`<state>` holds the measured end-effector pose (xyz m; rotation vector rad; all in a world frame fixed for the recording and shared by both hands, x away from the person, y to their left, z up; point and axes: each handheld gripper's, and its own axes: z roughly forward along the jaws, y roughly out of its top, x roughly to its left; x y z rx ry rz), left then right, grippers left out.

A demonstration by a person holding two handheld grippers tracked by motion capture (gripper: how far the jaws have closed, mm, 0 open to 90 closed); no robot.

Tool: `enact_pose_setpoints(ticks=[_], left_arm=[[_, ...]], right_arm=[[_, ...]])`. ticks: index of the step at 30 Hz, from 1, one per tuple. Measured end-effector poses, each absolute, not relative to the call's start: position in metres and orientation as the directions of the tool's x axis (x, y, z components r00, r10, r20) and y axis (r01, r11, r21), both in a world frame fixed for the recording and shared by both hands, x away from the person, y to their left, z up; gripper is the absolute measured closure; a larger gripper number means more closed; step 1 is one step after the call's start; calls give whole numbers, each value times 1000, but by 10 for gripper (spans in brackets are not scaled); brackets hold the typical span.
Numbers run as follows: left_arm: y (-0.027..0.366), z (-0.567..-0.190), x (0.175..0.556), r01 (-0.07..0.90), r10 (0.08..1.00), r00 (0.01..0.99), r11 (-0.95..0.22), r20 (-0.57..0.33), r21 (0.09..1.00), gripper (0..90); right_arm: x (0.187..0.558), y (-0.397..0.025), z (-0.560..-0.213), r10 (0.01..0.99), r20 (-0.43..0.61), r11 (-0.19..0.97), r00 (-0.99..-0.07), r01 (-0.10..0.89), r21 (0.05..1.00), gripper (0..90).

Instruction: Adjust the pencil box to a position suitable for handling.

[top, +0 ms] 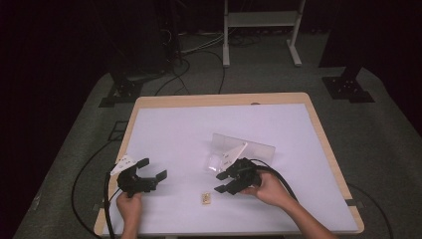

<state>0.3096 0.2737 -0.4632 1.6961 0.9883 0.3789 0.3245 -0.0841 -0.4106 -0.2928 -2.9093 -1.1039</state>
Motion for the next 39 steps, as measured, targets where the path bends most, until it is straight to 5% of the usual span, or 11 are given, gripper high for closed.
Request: enact_pose_setpoints(ticks=[39], left_arm=[[274,-463,310,420,765,605,-72,-220,905,1]], right_arm=[[320,-37,-442,74,88,779,-993,112,616,489]])
